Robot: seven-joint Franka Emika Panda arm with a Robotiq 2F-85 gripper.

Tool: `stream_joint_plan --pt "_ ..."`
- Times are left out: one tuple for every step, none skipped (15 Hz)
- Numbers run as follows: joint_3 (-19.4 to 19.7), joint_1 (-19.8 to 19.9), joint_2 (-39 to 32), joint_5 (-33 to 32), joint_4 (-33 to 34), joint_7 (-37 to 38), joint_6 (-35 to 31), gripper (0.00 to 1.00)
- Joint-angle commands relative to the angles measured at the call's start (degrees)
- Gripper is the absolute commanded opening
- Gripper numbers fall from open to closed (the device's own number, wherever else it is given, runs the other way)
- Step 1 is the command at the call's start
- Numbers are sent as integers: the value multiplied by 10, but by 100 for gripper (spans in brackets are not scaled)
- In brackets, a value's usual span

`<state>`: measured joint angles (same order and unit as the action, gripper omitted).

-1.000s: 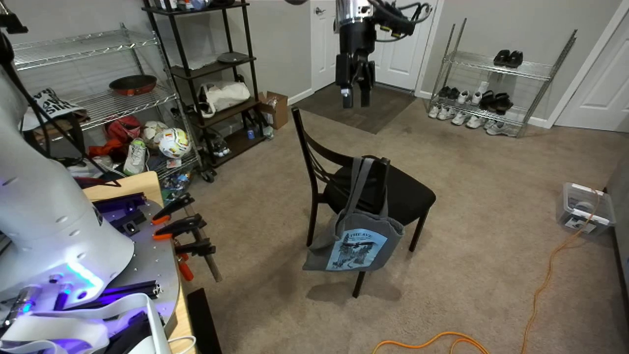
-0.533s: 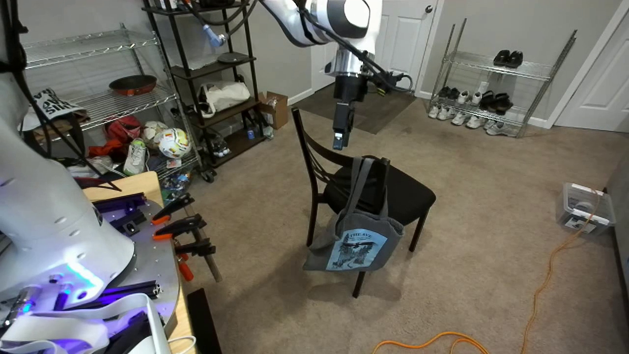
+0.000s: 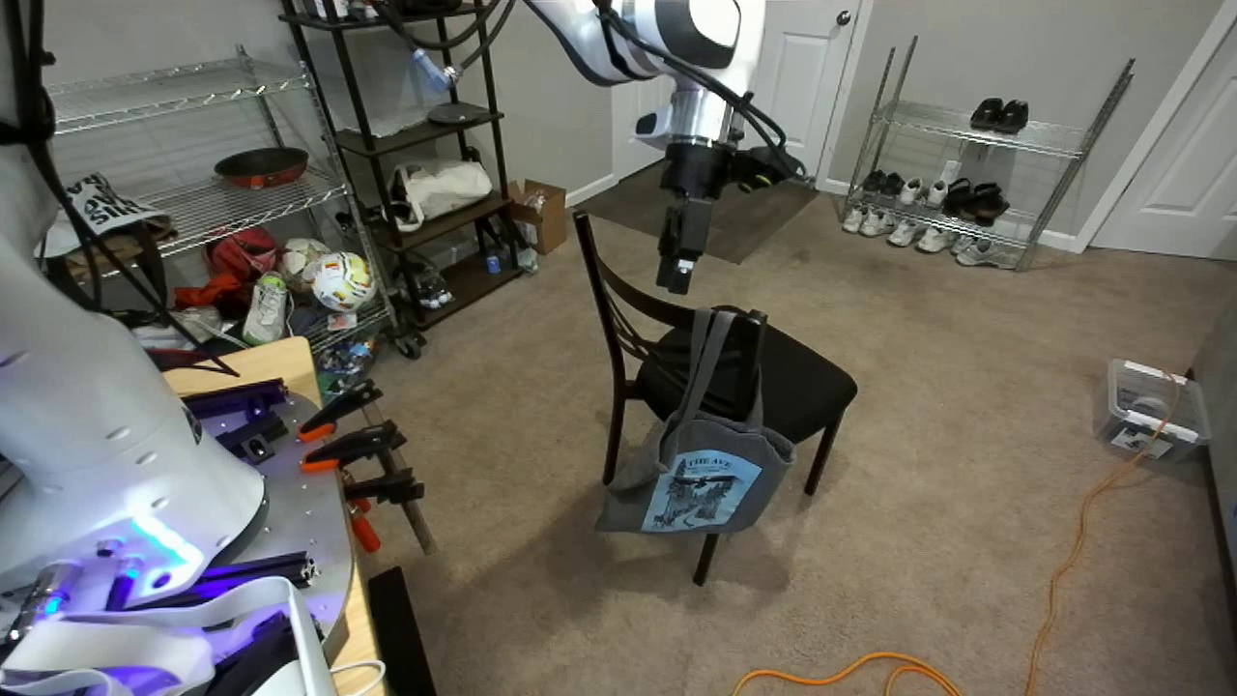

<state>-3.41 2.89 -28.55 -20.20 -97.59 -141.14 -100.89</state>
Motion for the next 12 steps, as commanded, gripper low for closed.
stream_joint_plan --pt "2 0 -17 8 36 -52 67 100" --pt "4 -3 -2 2 10 -19 22 100" --pt "4 -3 -6 2 17 -27 43 100" --pt "4 -3 -9 2 23 -30 53 100" --pt "4 -4 -13 2 28 -31 55 100" --pt "4 -4 -16 2 30 -31 56 100" --pt "4 -4 -17 2 30 -31 56 100" --pt "4 -4 -18 2 30 -31 56 100" --pt "4 -4 -18 2 30 -31 56 100" --pt "4 -4 -18 2 30 -31 56 100" --pt "4 -4 -18 2 31 -31 56 100" --pt "4 -4 -18 2 31 -31 56 100"
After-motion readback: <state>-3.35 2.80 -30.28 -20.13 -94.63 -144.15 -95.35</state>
